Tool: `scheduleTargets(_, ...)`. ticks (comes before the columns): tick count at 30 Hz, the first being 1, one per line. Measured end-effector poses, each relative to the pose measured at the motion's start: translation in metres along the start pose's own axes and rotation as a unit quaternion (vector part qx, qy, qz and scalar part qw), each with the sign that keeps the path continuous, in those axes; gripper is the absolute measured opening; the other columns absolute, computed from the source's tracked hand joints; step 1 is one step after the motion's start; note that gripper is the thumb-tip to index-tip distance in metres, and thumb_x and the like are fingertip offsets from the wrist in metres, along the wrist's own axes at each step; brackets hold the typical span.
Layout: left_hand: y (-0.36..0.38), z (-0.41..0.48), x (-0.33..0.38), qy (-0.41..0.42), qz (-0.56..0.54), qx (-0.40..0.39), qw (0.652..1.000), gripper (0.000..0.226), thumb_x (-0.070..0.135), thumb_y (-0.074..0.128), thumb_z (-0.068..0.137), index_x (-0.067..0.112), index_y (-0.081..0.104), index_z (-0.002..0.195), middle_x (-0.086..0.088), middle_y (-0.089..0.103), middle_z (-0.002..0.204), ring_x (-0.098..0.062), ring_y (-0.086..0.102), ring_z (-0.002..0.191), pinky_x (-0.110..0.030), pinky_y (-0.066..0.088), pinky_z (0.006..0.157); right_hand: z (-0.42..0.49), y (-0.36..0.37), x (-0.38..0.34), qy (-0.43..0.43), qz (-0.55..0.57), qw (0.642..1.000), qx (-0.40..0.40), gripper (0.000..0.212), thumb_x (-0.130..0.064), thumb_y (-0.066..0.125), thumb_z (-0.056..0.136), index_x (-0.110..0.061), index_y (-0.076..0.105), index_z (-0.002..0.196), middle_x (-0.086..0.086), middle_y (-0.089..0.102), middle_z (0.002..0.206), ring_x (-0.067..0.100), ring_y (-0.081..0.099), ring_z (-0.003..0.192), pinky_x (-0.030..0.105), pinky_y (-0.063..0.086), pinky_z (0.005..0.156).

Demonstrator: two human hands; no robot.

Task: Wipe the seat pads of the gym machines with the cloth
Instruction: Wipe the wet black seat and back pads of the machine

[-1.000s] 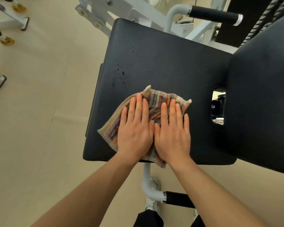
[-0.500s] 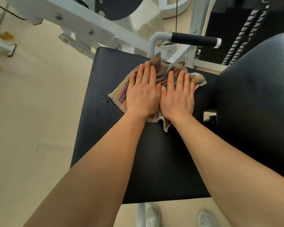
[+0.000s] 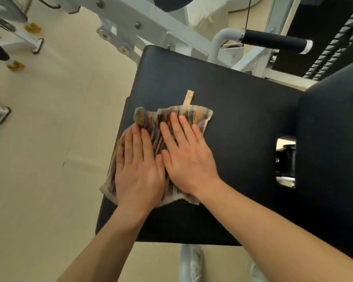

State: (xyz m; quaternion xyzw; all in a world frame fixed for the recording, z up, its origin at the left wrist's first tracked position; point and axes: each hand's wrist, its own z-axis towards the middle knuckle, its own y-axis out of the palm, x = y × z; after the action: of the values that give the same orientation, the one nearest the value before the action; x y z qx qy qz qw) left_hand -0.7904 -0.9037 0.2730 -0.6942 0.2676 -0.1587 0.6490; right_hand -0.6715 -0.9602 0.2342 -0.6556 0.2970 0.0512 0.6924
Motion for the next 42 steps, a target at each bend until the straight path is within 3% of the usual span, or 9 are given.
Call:
scheduleTargets(4, 0.002, 0.016, 0.002, 0.014, 0.008, 0.0, 1.0, 0.067, 0.042, 0.015, 0.104, 0.011, -0.003, 0.161, -0.01, -0.006, 0.169, -0.023, -0.006, 0.156, -0.043, 0.003, 0.127, 0.013, -0.005, 0.016, -0.018, -0.018, 1.0, 0.0, 0.064, -0.047, 0.024, 0.103, -0.025, 0.014, 0.162, 0.005, 0.007, 0.171, 0.021, 0.003, 0.158, 0.044, 0.005, 0.127)
scheduleTargets(10, -0.012, 0.122, 0.022, 0.018, -0.04, 0.005, 0.999, 0.066, 0.044, 0.016, 0.105, 0.011, 0.003, 0.161, -0.01, -0.004, 0.17, -0.023, -0.005, 0.156, -0.044, 0.0, 0.127, 0.096, -0.021, 0.041, 0.08, -0.037, 0.996, 0.033, 0.062, -0.048, 0.017, 0.105, -0.025, 0.008, 0.162, 0.005, 0.003, 0.171, 0.023, 0.001, 0.158, 0.045, 0.003, 0.127)
scheduleTargets(14, -0.002, 0.041, -0.002, 0.047, -0.021, 0.017, 0.999, 0.064, 0.043, 0.015, 0.106, 0.011, 0.005, 0.161, -0.01, -0.001, 0.17, -0.022, -0.003, 0.157, -0.046, 0.006, 0.127, 0.025, -0.001, 0.004, 0.077, -0.024, 0.996, 0.046, 0.063, -0.046, 0.018, 0.105, -0.02, 0.012, 0.162, 0.01, 0.007, 0.17, 0.026, 0.003, 0.157, 0.048, 0.006, 0.127)
scheduleTargets(17, 0.01, -0.061, -0.037, 0.02, 0.016, -0.004, 1.0, 0.065, 0.039, 0.019, 0.106, 0.006, 0.006, 0.16, -0.013, 0.0, 0.169, -0.025, 0.0, 0.157, -0.048, 0.013, 0.126, -0.063, 0.023, -0.041, 0.019, -0.008, 1.0, 0.012, 0.061, -0.044, 0.021, 0.106, -0.021, 0.015, 0.162, 0.01, 0.008, 0.17, 0.027, 0.002, 0.158, 0.05, 0.007, 0.126)
scheduleTargets(21, 0.018, -0.121, -0.057, 0.071, 0.062, -0.025, 0.995, 0.065, 0.036, 0.02, 0.106, 0.001, 0.007, 0.159, -0.019, 0.002, 0.168, -0.031, 0.002, 0.156, -0.052, 0.021, 0.122, -0.115, 0.041, -0.059, -0.03, 0.001, 1.0, -0.002, 0.056, -0.043, 0.026, 0.107, -0.027, 0.021, 0.161, 0.005, 0.014, 0.17, 0.025, 0.007, 0.157, 0.049, 0.012, 0.126)
scheduleTargets(24, 0.014, -0.091, -0.05, 0.068, 0.063, -0.017, 0.996, 0.067, 0.039, 0.017, 0.104, 0.004, 0.005, 0.16, -0.014, 0.0, 0.169, -0.028, 0.0, 0.157, -0.05, 0.019, 0.123, -0.089, 0.036, -0.045, -0.052, -0.01, 0.999, 0.004, 0.056, -0.044, 0.03, 0.105, -0.031, 0.025, 0.16, 0.002, 0.018, 0.169, 0.022, 0.012, 0.157, 0.048, 0.011, 0.126)
scheduleTargets(32, 0.0, 0.024, -0.016, 0.055, 0.011, 0.01, 0.998, 0.066, 0.045, 0.014, 0.104, 0.013, 0.003, 0.161, -0.007, -0.001, 0.17, -0.022, -0.002, 0.157, -0.046, 0.008, 0.127, -0.001, 0.009, -0.005, 0.038, -0.04, 0.998, 0.042, 0.059, -0.048, 0.017, 0.105, -0.03, 0.015, 0.161, 0.003, 0.011, 0.171, 0.022, 0.006, 0.157, 0.046, 0.007, 0.127)
scheduleTargets(38, 0.006, -0.074, -0.04, 0.136, -0.033, 0.029, 0.99, 0.058, 0.036, 0.042, 0.104, 0.014, 0.033, 0.157, -0.004, 0.027, 0.165, -0.021, 0.022, 0.154, -0.043, 0.023, 0.124, -0.105, 0.037, -0.04, 0.008, 0.029, 0.995, 0.092, 0.045, -0.034, 0.043, 0.105, -0.019, 0.051, 0.147, 0.005, 0.048, 0.155, 0.028, 0.037, 0.148, 0.049, 0.028, 0.121)
scheduleTargets(42, -0.003, -0.108, -0.041, 0.201, -0.018, 0.013, 0.979, 0.038, 0.037, 0.045, 0.101, 0.018, 0.061, 0.129, -0.002, 0.061, 0.139, -0.025, 0.055, 0.129, -0.043, 0.039, 0.109, -0.153, 0.027, -0.046, 0.019, 0.159, 0.982, 0.104, 0.027, -0.023, 0.055, 0.099, -0.02, 0.073, 0.118, 0.002, 0.072, 0.115, 0.028, 0.065, 0.106, 0.049, 0.052, 0.089)
